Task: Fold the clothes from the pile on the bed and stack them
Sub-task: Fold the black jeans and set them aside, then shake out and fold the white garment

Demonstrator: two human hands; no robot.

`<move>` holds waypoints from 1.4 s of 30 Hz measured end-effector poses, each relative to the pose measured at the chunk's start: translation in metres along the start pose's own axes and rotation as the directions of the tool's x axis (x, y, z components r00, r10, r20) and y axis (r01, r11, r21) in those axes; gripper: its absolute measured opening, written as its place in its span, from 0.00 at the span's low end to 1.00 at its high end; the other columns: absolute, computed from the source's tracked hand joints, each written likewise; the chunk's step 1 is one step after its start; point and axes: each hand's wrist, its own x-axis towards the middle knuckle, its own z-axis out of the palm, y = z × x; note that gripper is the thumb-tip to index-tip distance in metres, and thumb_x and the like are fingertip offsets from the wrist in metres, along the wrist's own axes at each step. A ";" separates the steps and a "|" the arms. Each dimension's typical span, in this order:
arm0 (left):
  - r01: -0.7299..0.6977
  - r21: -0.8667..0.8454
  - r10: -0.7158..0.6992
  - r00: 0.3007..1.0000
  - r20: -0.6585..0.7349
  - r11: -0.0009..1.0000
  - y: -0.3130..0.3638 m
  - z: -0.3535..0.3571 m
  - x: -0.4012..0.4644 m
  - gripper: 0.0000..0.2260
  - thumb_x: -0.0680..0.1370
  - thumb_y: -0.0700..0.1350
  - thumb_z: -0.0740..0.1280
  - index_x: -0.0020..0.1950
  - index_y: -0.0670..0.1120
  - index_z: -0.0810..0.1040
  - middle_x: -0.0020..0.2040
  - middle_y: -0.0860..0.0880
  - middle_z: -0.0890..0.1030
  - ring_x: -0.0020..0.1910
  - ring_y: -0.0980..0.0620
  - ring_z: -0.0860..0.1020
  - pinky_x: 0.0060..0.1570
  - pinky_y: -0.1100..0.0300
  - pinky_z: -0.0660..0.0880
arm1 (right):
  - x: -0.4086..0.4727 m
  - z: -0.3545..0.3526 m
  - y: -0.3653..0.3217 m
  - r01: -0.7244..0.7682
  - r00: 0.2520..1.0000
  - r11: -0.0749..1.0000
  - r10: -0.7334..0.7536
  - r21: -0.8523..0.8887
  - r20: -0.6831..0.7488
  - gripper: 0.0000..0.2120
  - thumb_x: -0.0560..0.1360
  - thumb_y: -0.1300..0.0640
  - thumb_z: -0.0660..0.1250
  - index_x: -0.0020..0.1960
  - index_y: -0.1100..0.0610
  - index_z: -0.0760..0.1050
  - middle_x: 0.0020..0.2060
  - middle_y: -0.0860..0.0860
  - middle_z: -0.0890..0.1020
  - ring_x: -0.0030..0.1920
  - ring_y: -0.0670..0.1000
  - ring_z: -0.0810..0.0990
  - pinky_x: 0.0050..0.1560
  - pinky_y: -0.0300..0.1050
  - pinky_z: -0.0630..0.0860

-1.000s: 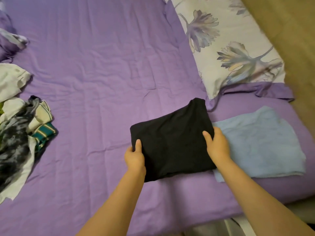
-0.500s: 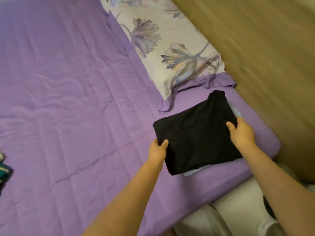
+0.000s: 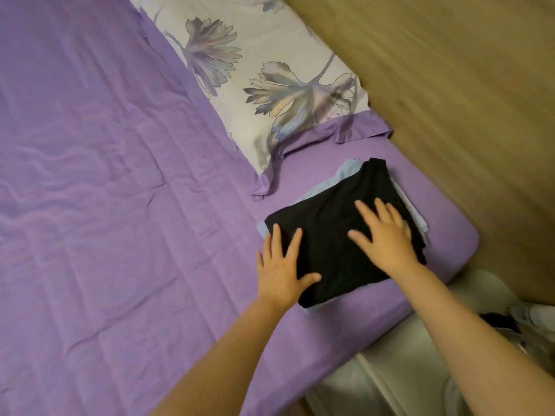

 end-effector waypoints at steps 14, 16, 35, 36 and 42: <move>0.088 0.064 -0.102 0.961 0.256 0.994 -0.008 0.009 0.016 0.41 0.75 0.59 0.67 0.78 0.57 0.43 0.76 0.49 0.30 0.72 0.41 0.60 0.70 0.47 0.64 | 0.008 0.036 -0.026 -0.082 0.929 0.950 0.181 -0.300 0.322 0.42 0.73 0.31 0.58 0.77 0.41 0.38 0.78 0.55 0.43 0.77 0.60 0.42 0.72 0.66 0.49; 0.086 -0.026 -0.077 0.966 0.245 0.996 -0.014 -0.001 0.006 0.37 0.78 0.54 0.65 0.79 0.55 0.46 0.78 0.49 0.35 0.70 0.42 0.66 0.64 0.50 0.70 | -0.002 0.033 -0.043 -0.098 0.947 0.954 0.176 -0.282 0.268 0.38 0.76 0.37 0.59 0.78 0.45 0.43 0.77 0.56 0.48 0.77 0.60 0.47 0.73 0.64 0.51; 0.520 -0.232 -0.520 0.852 0.068 0.822 -0.202 -0.101 -0.256 0.20 0.81 0.56 0.58 0.69 0.49 0.70 0.65 0.47 0.76 0.65 0.47 0.73 0.59 0.56 0.71 | -0.180 0.084 -0.313 0.626 0.765 0.722 -0.495 -0.295 0.413 0.19 0.81 0.47 0.54 0.70 0.47 0.67 0.67 0.47 0.73 0.68 0.49 0.69 0.70 0.49 0.57; 0.529 -0.242 -0.534 0.844 0.050 0.814 -0.214 -0.104 -0.277 0.20 0.81 0.56 0.58 0.69 0.49 0.71 0.65 0.47 0.77 0.65 0.47 0.73 0.59 0.56 0.71 | -0.194 0.089 -0.329 0.647 0.748 0.703 -0.511 -0.296 0.422 0.19 0.80 0.47 0.54 0.70 0.47 0.67 0.67 0.47 0.73 0.68 0.49 0.69 0.70 0.49 0.57; 0.587 -0.294 -0.620 0.785 -0.025 0.755 -0.283 -0.116 -0.418 0.20 0.81 0.55 0.58 0.69 0.48 0.72 0.66 0.46 0.76 0.64 0.45 0.73 0.58 0.55 0.71 | -0.299 0.124 -0.416 0.765 0.638 0.562 -0.596 -0.314 0.488 0.20 0.80 0.47 0.54 0.71 0.46 0.66 0.67 0.48 0.73 0.68 0.50 0.69 0.70 0.51 0.58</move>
